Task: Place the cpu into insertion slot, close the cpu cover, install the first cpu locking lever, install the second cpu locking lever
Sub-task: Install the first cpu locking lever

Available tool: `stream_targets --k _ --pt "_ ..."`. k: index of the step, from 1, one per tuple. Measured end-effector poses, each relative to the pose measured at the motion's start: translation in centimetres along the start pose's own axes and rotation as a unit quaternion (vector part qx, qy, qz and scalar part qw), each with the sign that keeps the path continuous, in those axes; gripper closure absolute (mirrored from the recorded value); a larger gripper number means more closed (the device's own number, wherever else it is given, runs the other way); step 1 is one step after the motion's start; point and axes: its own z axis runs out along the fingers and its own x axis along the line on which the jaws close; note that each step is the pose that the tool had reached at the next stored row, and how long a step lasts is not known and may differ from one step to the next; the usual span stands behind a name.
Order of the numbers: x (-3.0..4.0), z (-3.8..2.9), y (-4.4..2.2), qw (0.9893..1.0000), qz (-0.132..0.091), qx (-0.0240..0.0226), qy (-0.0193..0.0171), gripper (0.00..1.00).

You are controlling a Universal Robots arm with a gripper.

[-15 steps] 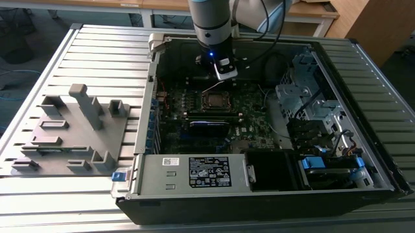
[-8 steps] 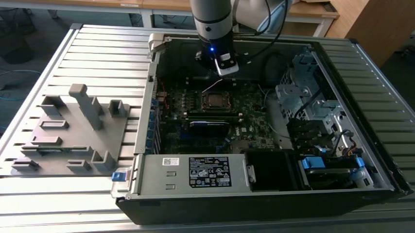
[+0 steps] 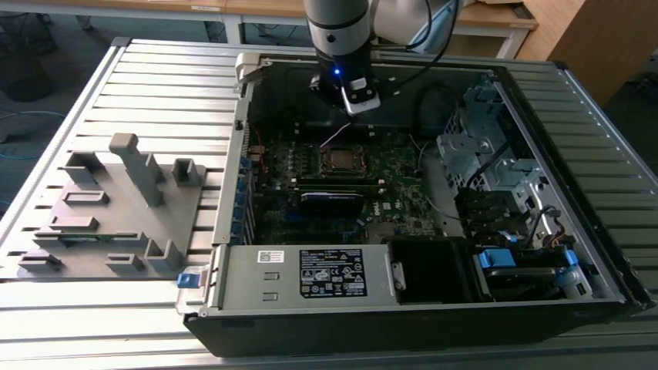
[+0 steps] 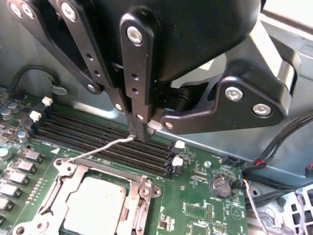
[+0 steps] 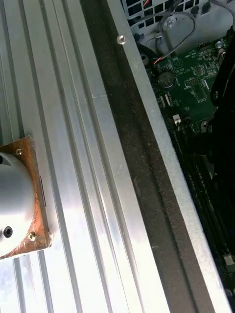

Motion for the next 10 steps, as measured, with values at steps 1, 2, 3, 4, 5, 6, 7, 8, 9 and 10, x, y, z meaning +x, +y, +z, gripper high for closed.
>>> stream_targets --k 1,2,3,4,5,6,7,8,9,10 --pt "-0.01 -0.08 0.02 1.0000 0.000 -0.0001 0.0000 0.90" --pt "-0.03 -0.15 0.04 1.0000 0.000 -0.0002 0.0001 0.90" --pt "-0.04 -0.22 0.06 1.0000 0.000 -0.0003 0.0001 0.90" --pt "-0.05 -0.29 0.08 1.0000 0.000 -0.0003 0.0001 0.90" --pt "-0.06 -0.36 0.10 1.0000 0.000 -0.0004 0.0001 0.90" --pt "-0.07 -0.42 0.11 1.0000 0.000 -0.0005 0.0001 0.90" --pt "-0.09 -0.49 0.13 1.0000 0.000 -0.0005 0.0002 0.90" --pt "-0.10 -0.57 0.15 1.0000 0.000 -0.0006 0.0002 0.90" --pt "-0.11 -0.64 0.17 1.0000 0.000 -0.0007 0.0002 0.90" --pt "-0.13 -0.71 0.19 1.0000 0.000 -0.0007 0.0002 0.90"
